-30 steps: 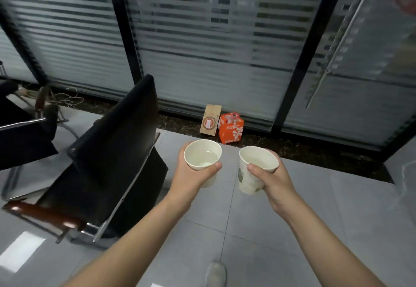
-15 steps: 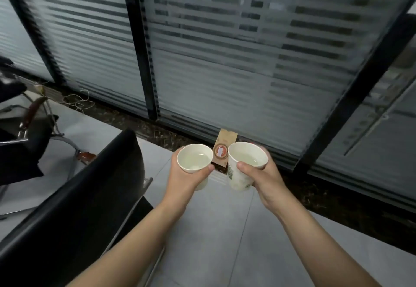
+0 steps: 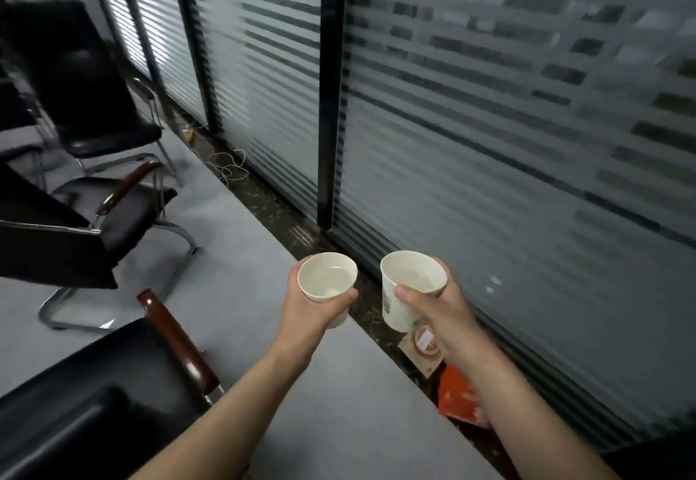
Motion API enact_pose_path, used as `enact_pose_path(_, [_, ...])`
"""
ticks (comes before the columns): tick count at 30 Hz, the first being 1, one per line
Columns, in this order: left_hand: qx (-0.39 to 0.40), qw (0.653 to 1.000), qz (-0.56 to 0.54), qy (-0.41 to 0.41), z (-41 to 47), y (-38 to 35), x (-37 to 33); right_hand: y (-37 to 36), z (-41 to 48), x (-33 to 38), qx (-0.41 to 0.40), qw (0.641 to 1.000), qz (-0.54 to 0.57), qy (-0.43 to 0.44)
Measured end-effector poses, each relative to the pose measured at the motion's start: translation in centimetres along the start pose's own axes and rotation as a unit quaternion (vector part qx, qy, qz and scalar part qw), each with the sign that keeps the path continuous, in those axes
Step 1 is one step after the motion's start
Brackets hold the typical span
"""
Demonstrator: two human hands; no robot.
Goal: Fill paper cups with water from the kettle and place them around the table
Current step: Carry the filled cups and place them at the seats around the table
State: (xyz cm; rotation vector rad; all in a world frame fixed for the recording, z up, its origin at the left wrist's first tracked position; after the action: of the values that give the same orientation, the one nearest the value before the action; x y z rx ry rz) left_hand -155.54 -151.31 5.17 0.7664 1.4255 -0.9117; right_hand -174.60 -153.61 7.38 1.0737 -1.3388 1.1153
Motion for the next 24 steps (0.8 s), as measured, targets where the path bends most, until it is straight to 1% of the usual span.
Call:
enact_pose_path(6, [-0.101,0.995,0.025,-0.006,11.0,-1.8,0.2,-6.3,13.2,0.6,0.084,0.996,0.005,-0.019])
enact_pose_path(13, [-0.189,0.982,0.004,-0.015,25.2,-0.1,0.5,-16.9,26.2,-0.8,0.153,0.988,0.010,-0.033])
enact_pose_path(17, [-0.198,0.980,0.015,-0.020,34.0,1.2,0.4,-24.4,33.6,-1.1,0.177,0.983,0.019,-0.037])
enact_pose_path(21, [-0.226,0.974,0.024,-0.027,44.9,3.1,-1.0,-33.4,41.9,-0.2,0.221,0.975,0.012,-0.033])
enact_pose_path(24, [-0.238,0.970,0.035,-0.039,49.9,3.8,-2.0,-37.6,45.9,0.5,0.230,0.973,0.016,-0.029])
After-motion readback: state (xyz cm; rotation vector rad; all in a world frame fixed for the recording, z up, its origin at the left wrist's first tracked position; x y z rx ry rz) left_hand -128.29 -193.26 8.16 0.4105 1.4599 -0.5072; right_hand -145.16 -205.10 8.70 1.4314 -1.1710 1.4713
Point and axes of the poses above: each hand's wrist, its own z-axis towards the middle knuckle, its own y-axis out of the back of the hand, x = y × z, the point moved 6 cm from there along z, towards the middle knuckle, and after that the axes turned 14 degrees about -x, right-handed, at the moved point
